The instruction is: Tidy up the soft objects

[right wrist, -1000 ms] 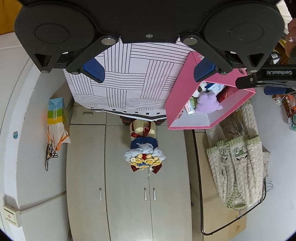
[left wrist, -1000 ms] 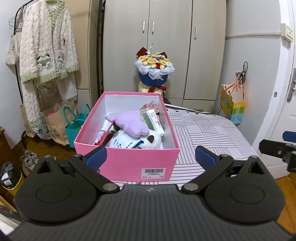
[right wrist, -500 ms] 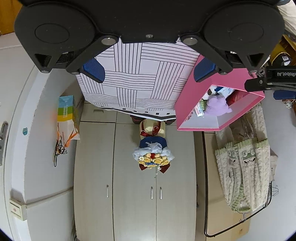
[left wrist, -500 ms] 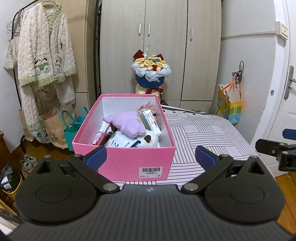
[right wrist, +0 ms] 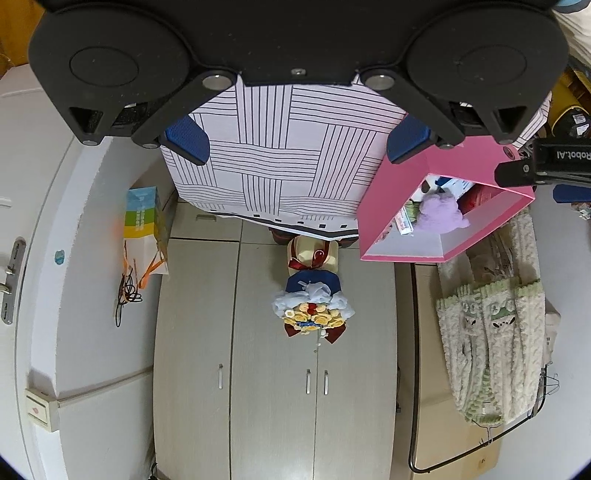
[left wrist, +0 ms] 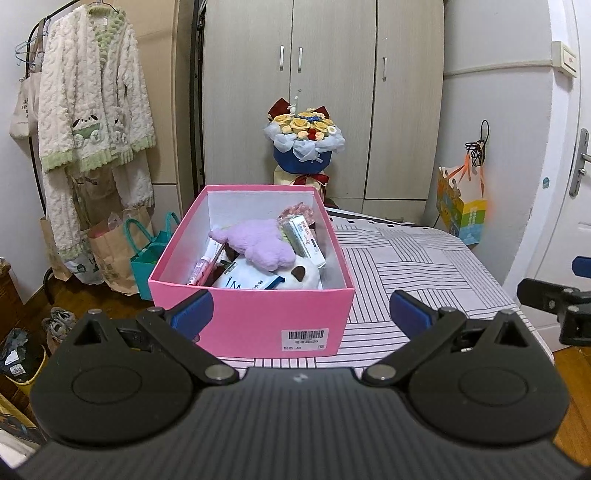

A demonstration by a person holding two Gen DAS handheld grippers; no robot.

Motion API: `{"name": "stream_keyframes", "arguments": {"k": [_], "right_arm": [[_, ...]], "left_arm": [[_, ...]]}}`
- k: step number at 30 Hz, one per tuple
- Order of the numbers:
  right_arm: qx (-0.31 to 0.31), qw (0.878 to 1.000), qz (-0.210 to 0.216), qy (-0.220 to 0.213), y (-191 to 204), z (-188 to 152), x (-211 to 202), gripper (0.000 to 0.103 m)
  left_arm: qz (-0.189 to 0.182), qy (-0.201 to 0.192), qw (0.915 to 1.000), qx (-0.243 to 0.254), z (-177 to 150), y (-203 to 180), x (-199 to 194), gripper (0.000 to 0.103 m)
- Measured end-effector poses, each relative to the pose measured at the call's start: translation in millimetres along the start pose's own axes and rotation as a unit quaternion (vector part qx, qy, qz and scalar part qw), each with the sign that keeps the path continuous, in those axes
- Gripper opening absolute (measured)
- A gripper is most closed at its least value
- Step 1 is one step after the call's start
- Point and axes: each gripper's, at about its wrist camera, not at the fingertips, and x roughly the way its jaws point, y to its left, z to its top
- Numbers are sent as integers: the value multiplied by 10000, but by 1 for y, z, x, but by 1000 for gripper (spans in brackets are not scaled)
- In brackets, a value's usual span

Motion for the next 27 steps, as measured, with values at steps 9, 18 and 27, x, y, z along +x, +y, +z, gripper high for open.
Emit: {"name": "stream_keyframes", "arguments": {"k": [9, 18, 27], "right_arm": [[3, 10000, 1, -69, -1, -1, -2, 103], [7, 9999, -11, -103, -1, -2, -5, 103], [26, 10000, -24, -62, -3, -1, -2, 103]], "left_arm": [[104, -196, 9997, 53, -2, -2, -6, 103], [135, -257, 9995, 155, -4, -6, -6, 103], [122, -271, 9994, 199, -4, -5, -7, 103]]}}
